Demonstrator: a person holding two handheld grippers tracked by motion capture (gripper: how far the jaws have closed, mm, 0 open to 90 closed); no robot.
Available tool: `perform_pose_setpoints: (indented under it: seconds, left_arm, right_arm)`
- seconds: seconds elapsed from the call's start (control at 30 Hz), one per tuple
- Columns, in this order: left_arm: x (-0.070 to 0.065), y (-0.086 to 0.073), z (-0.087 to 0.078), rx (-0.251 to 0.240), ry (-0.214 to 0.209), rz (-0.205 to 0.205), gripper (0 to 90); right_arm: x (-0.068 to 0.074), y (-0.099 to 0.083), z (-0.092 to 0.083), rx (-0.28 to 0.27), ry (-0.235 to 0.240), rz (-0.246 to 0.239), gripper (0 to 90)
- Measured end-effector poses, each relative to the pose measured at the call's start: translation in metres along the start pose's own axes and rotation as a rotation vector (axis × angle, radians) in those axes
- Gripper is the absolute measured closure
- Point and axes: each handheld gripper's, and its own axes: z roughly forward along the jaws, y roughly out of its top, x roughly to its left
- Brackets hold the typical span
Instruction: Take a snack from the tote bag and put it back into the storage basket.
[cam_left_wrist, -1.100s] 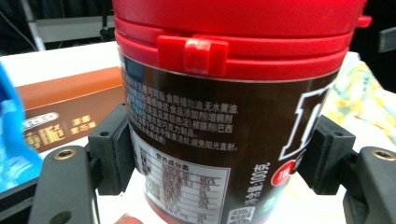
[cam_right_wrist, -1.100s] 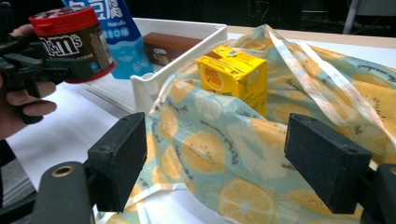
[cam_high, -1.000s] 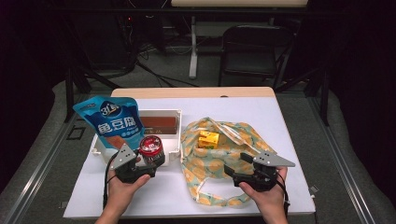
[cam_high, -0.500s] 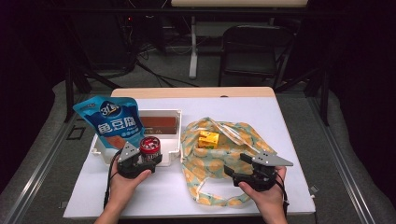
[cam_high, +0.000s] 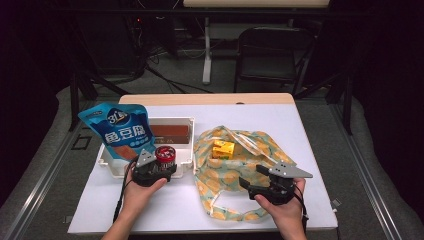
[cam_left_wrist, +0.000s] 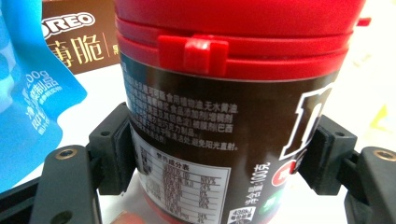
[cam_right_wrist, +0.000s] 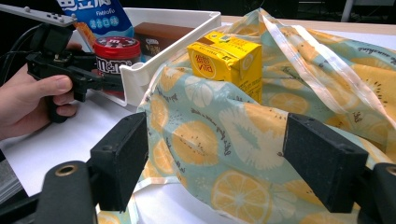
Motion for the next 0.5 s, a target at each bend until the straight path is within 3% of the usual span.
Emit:
perform_pose_setpoints:
  seconds: [0.27, 0.5]
  left_arm:
    - [-0.0005, 0.0029, 0.0064, 0.062, 0.016, 0.018, 25.6]
    - [-0.0003, 0.0027, 0.0057, 0.057, 0.006, 0.019, 24.8]
  right_arm:
    - [0.0012, -0.0008, 0.0021, 0.008, 0.002, -0.003, 22.4]
    - [0.0009, -0.002, 0.002, 0.007, -0.006, 0.0, 22.7]
